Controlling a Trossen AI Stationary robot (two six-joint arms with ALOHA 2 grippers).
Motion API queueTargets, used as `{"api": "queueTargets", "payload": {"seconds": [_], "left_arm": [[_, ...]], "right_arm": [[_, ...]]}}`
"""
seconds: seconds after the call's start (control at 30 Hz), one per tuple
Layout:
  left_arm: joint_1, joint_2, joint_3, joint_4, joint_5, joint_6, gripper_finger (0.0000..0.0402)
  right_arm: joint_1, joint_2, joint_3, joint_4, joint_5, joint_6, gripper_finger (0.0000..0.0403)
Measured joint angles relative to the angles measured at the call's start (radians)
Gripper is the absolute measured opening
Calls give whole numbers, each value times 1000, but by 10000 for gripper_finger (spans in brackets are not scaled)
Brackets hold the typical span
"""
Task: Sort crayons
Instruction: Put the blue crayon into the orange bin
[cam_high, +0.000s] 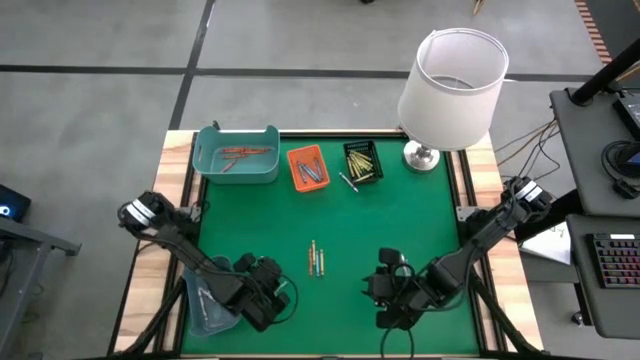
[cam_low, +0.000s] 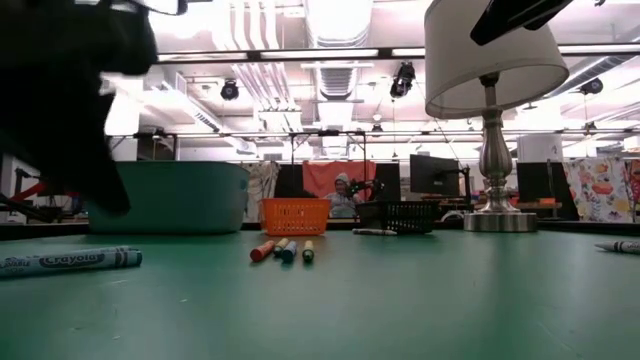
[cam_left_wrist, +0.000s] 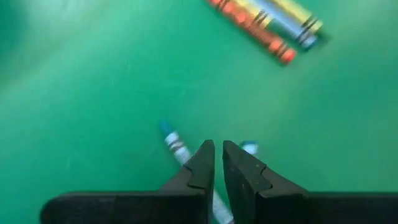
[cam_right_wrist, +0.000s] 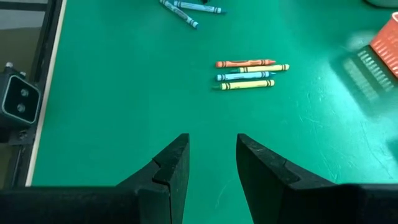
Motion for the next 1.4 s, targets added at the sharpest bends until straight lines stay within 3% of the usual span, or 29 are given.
{"api": "queueTargets", "payload": {"seconds": [0.17, 0.5, 0.87, 1.03, 1.23, 1.4], "left_arm": [[-3, 33, -5, -24, 38, -35, 48], [-1, 44, -4, -50, 15, -44, 117], [-1, 128, 0, -53, -15, -63, 132], [-1, 148, 0, -54, -24, -57, 110], [0, 149, -1, -61, -61, -39, 17], [4, 121, -3, -75, -93, 27, 13]], "right_arm": [[-5, 0, 0, 3, 0, 0, 121], [-6, 0, 0, 16, -1, -9, 121], [-6, 0, 0, 21, 0, -14, 121], [-6, 0, 0, 21, 0, -14, 121], [-6, 0, 0, 21, 0, -28, 121], [-6, 0, -2, 24, 8, -95, 121]]}}
